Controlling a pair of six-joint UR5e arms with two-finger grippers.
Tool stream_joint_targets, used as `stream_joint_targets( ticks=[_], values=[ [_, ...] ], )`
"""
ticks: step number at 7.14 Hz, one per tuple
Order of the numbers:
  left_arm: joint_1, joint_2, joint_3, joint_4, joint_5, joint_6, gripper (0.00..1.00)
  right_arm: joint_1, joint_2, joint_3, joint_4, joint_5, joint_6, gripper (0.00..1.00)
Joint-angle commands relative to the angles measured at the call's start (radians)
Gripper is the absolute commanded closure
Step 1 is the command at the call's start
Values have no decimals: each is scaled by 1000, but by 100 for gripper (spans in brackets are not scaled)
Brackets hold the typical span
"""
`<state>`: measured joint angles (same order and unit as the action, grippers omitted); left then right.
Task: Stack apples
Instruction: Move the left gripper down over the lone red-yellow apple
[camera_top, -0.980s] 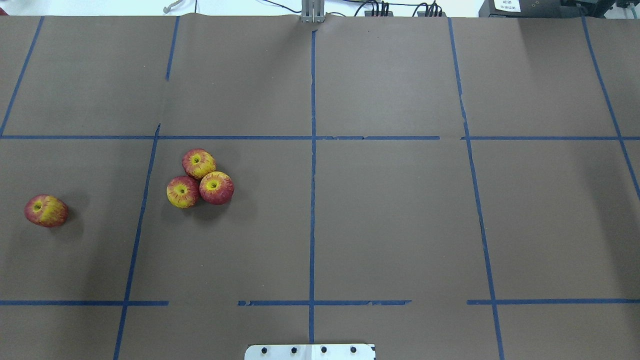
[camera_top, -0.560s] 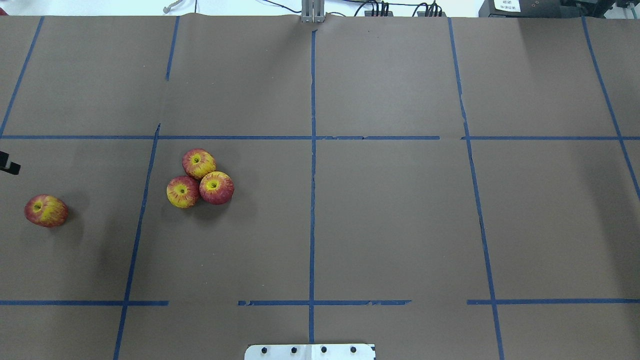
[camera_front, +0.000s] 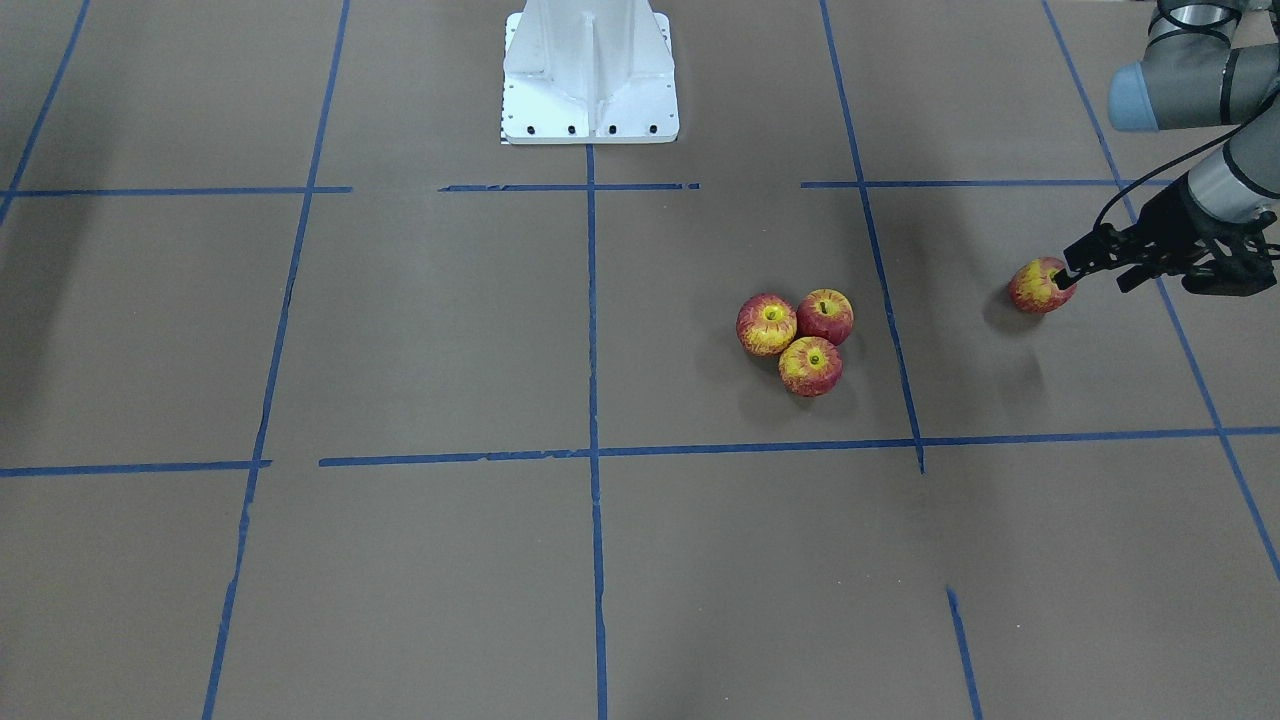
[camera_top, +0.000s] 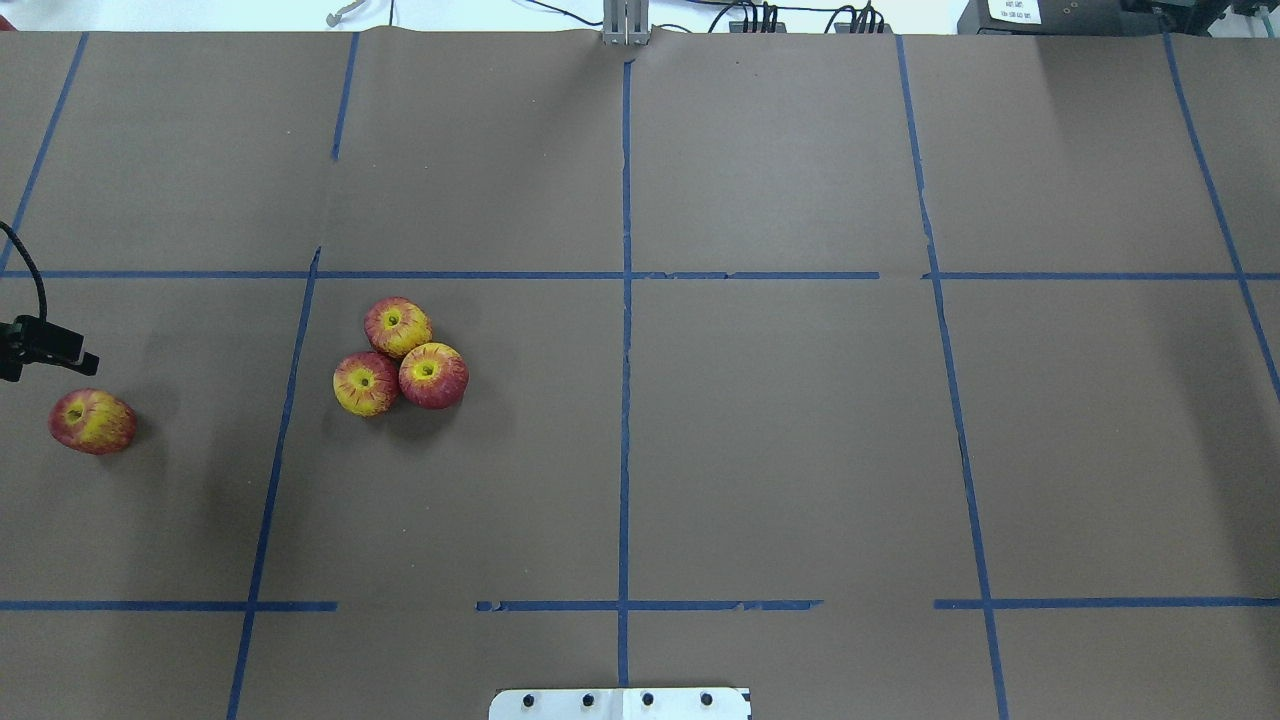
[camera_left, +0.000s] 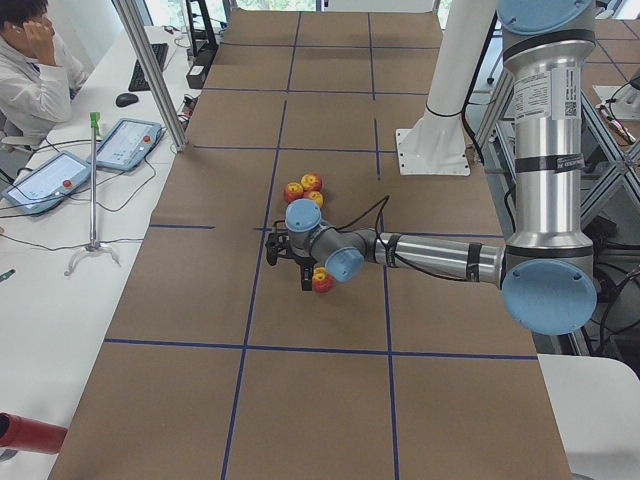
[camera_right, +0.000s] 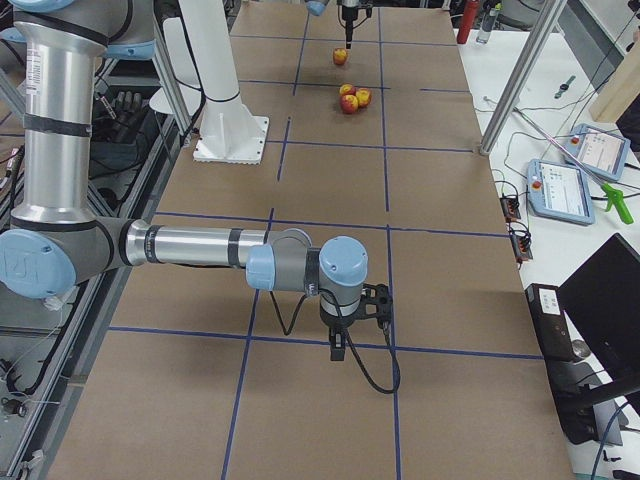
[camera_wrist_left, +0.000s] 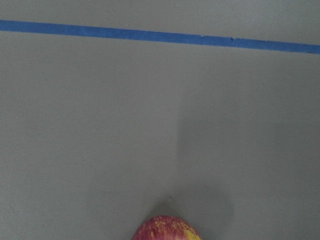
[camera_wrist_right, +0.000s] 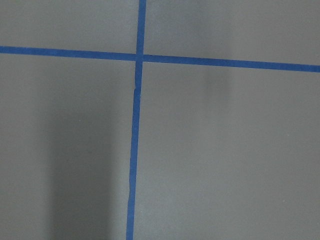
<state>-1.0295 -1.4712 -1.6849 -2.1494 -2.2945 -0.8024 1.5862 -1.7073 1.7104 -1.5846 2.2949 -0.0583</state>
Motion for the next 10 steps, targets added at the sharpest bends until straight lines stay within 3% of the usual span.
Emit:
stream_joint_targets(
  ticks=[1, 7, 8, 9, 10],
  values=[
    [35, -3, 7, 2, 13, -3, 0, 0, 0, 0, 0, 0, 0, 0],
    [115, -3, 70, 6, 15, 2, 1, 0, 0, 0, 0, 0, 0, 0],
    [117, -3, 64, 5, 13, 3, 34, 0, 0, 0, 0, 0, 0, 0],
    [112, -3, 50, 2, 7, 5, 93, 0, 0, 0, 0, 0, 0, 0],
    [112, -4, 42, 2, 7, 5, 100, 0, 0, 0, 0, 0, 0, 0]
  ],
)
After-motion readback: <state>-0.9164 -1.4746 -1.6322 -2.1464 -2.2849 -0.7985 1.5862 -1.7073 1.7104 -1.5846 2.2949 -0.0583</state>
